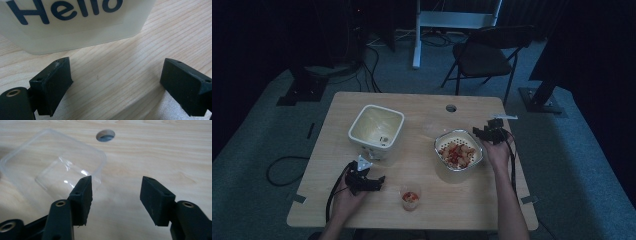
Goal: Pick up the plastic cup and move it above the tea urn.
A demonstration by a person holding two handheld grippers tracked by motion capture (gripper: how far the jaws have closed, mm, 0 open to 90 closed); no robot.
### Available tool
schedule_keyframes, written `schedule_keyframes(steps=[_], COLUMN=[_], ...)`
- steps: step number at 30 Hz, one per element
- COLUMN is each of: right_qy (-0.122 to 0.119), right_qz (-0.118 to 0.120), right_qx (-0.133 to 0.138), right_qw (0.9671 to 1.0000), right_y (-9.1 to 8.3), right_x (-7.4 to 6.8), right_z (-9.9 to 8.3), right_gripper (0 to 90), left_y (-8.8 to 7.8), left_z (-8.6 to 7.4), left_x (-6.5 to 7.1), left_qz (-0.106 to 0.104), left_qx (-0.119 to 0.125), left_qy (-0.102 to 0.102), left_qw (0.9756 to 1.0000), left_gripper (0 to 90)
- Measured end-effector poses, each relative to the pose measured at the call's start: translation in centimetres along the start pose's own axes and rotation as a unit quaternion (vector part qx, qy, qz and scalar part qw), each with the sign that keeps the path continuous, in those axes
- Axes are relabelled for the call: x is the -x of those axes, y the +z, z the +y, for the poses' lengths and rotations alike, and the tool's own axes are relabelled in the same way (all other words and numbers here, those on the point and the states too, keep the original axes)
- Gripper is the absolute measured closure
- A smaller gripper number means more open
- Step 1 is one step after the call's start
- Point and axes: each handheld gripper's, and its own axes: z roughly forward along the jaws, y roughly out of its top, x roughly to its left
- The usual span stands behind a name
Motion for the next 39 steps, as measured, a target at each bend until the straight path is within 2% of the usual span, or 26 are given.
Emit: schedule_keyframes(steps=[2, 3, 5, 6, 10, 13, 16, 18, 19, 21, 23, 25, 27, 28, 29, 30, 32, 35, 36, 39], right_qy=[0.005, 0.005, -0.002, -0.014, -0.005, -0.002, 0.007, 0.015, 0.018, 0.014, 0.013, 0.021, 0.034, 0.034, 0.017, 0.008, 0.019, 0.029, 0.068, 0.088], right_qz=[0.007, 0.016, 0.02, 0.03, 0.05, 0.046, 0.056, 0.057, 0.057, 0.035, 0.014, 0.006, 0.021, 0.021, 0.012, 0.001, 0.003, 0.001, 0.017, 0.019], right_qx=[-0.005, -0.015, -0.024, -0.041, -0.051, -0.082, -0.084, -0.088, -0.089, -0.09, -0.093, -0.093, -0.093, -0.093, -0.119, -0.128, -0.128, -0.124, -0.104, -0.086], right_qw=[0.9999, 0.9998, 0.9995, 0.9986, 0.9975, 0.9955, 0.9948, 0.9943, 0.9942, 0.9952, 0.9955, 0.9954, 0.9949, 0.9949, 0.9927, 0.9918, 0.9916, 0.9918, 0.9922, 0.9922], right_y=[0.4, 1.3, 1.7, 2.7, 3.9, 5.0, 5.2, 5.2, 5.1, 4.9, 4.5, 4.3, 4.0, 4.0, 4.5, 4.6, 4.7, 4.6, 4.2, 3.6], right_x=[0.0, -0.1, -0.4, -0.7, -0.6, -0.3, 0.0, 0.0, 0.1, 0.1, 0.4, 0.8, 1.1, 1.1, 0.9, 0.8, 0.9, 1.0, 1.5, 1.9], right_z=[0.5, 1.4, 1.7, 2.2, 2.3, 2.1, 2.1, 2.3, 2.4, 2.7, 2.9, 3.0, 2.9, 2.9, 2.7, 2.6, 2.6, 2.7, 2.9, 3.3], right_gripper=[43.4, 43.8, 43.8, 43.5, 43.6, 43.9, 49.7, 62.2, 67.3, 75.6, 79.8, 78.4, 71.1, 71.1, 73.9, 77.3, 83.0, 84.4, 86.9, 87.1], left_y=[0.0, 0.0, 0.0, 0.0, 0.0, 0.0, 0.0, 0.0, 0.1, 0.1, 0.1, 0.1, 0.1, 0.1, 0.1, 0.1, 0.1, 0.1, 0.1, 0.1], left_z=[0.0, 0.0, 0.0, 0.0, 0.0, 0.0, 0.0, 0.0, 0.0, 0.0, 0.0, 0.0, 0.0, 0.0, 0.0, 0.0, 0.0, 0.0, 0.0, 0.1], left_x=[0.0, 0.0, 0.0, 0.0, 0.0, 0.0, 0.0, 0.0, 0.0, 0.0, 0.0, 0.0, 0.0, 0.0, 0.0, 0.0, 0.0, 0.0, 0.1, 0.0], left_qz=[0.0, 0.0, 0.0, 0.0, 0.0, 0.001, 0.001, 0.001, 0.002, 0.002, 0.002, 0.003, 0.003, 0.003, 0.003, 0.003, 0.003, 0.003, 0.003, 0.003], left_qx=[0.0, 0.0, 0.0, 0.0, 0.0, 0.001, 0.001, 0.001, 0.001, 0.001, 0.002, 0.001, 0.002, 0.002, 0.002, 0.002, 0.002, 0.002, 0.002, 0.002], left_qy=[0.0, 0.0, 0.0, -0.001, 0.0, -0.001, -0.001, -0.001, -0.002, -0.002, -0.003, -0.002, -0.003, -0.003, -0.003, -0.003, -0.003, -0.003, -0.004, -0.003], left_qw=[1.0, 1.0, 1.0, 1.0, 1.0, 1.0, 1.0, 1.0, 1.0, 1.0, 1.0, 1.0, 1.0, 1.0, 1.0, 1.0, 1.0, 1.0, 1.0, 1.0], left_gripper=[10.7, 10.7, 10.7, 10.7, 10.7, 10.7, 10.7, 10.7, 10.7, 10.7, 10.7, 10.7, 10.7, 10.7, 10.7, 10.7, 10.7, 10.7, 10.7, 10.7])
